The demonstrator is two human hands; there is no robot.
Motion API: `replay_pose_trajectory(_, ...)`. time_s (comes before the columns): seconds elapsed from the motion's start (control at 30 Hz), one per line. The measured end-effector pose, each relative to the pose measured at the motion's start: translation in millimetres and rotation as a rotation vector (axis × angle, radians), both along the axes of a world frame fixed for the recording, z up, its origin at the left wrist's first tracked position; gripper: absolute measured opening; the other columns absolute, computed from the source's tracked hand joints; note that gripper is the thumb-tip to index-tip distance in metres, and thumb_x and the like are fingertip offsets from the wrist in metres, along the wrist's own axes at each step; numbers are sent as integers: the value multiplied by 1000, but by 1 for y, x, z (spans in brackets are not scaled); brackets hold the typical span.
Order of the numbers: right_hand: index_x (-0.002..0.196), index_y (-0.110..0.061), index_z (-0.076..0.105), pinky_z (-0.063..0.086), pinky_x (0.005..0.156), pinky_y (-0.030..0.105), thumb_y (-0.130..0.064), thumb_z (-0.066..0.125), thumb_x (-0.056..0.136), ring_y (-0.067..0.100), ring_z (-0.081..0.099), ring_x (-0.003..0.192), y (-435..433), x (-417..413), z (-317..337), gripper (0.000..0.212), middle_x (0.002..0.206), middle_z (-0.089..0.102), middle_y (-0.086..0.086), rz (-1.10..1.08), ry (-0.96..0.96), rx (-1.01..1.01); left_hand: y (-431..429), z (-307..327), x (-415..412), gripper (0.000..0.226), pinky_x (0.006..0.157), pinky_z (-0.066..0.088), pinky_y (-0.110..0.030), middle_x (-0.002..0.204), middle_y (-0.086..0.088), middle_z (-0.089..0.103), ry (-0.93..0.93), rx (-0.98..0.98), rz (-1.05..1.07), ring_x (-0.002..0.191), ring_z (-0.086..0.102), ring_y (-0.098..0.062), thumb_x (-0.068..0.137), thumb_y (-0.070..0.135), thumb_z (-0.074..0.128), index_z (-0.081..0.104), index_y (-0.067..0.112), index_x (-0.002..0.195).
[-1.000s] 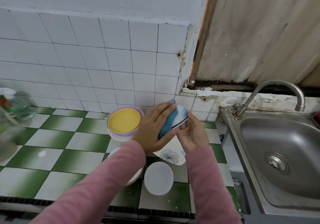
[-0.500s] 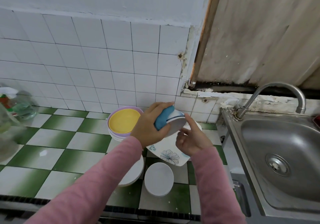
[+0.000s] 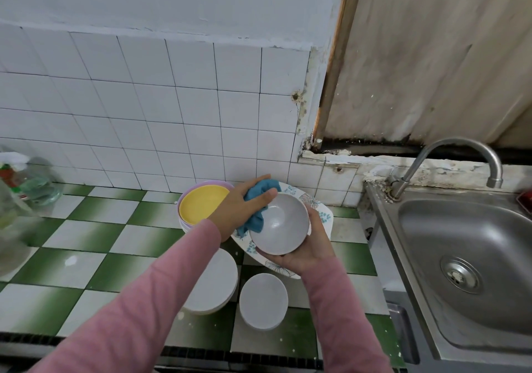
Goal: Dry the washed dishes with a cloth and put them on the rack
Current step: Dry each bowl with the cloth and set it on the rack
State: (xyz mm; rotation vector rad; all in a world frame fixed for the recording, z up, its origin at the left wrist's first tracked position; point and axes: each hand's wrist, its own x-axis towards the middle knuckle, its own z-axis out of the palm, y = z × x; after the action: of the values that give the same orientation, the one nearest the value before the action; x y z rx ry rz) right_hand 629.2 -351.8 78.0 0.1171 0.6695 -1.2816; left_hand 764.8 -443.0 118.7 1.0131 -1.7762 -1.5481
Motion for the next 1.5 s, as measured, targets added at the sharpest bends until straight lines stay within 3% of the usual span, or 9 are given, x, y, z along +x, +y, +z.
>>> replay_pose_trajectory(0.27,131,-8,58,49,95,58,-56,64,84,44,62,111,-9,11,-3,68,125,64,25,-168,-47,-71,14,-21,-22,49,95,39,-8,134,22,50,117,-547,517,120,47,15,102,28,48,37,19,149)
replay_pose_trajectory(0.43,132,-14,62,47,104,42,-59,55,87,29,63,117,-15,21,-2,64,125,68,14,-283,87,-124,27,-59,-36,68,121,-1,-41,164,-6,7,-524,-1088,143,151,4,-24,100,41,27,4,11,156)
replay_pose_trajectory(0.63,137,-16,58,47,105,41,-63,48,90,29,61,122,-15,14,-12,67,128,66,13,-285,221,-127,28,-53,-32,89,120,-16,-34,163,-6,-16,-751,-974,-216,148,-23,-16,84,74,-14,-18,16,151)
replay_pose_trajectory(0.87,131,-9,61,41,111,45,-65,55,79,32,59,123,-13,7,-10,77,125,67,17,-232,226,-113,17,-34,-27,107,117,-8,-21,165,-1,-1,-767,-852,-453,152,3,-13,79,81,32,0,15,157)
replay_pose_trajectory(0.97,133,-7,58,48,104,46,-65,59,73,33,58,124,-11,2,-8,84,130,63,19,-207,197,-122,16,-28,-23,90,117,10,-22,163,0,21,-706,-880,-463,146,26,-17,88,62,56,16,20,157)
replay_pose_trajectory(1.1,144,-7,48,58,54,31,-66,59,76,30,66,97,-11,-3,-10,91,142,53,21,-211,197,-134,21,-20,-21,61,107,30,-26,144,3,52,-614,-850,-444,125,47,-19,95,41,60,38,28,150)
replay_pose_trajectory(1.23,144,-10,48,52,69,35,-68,74,66,32,64,104,-13,-7,-14,100,129,62,18,-218,263,-172,13,-21,-16,43,97,47,-39,120,12,67,-561,-731,-488,109,58,-15,91,49,56,57,37,132)
replay_pose_trajectory(1.33,139,-5,53,60,61,33,-61,54,86,31,70,91,-10,-7,-16,77,117,67,22,-213,222,-196,9,-20,-8,33,96,48,-31,113,10,71,-426,-519,-451,104,62,-10,90,39,66,67,30,122)
replay_pose_trajectory(1.5,137,-11,55,57,88,50,-62,61,79,37,61,114,-1,-17,-21,78,131,61,22,-387,237,-154,17,-30,3,11,79,50,-18,94,6,72,-98,-203,-173,86,65,-4,93,28,65,70,27,103)
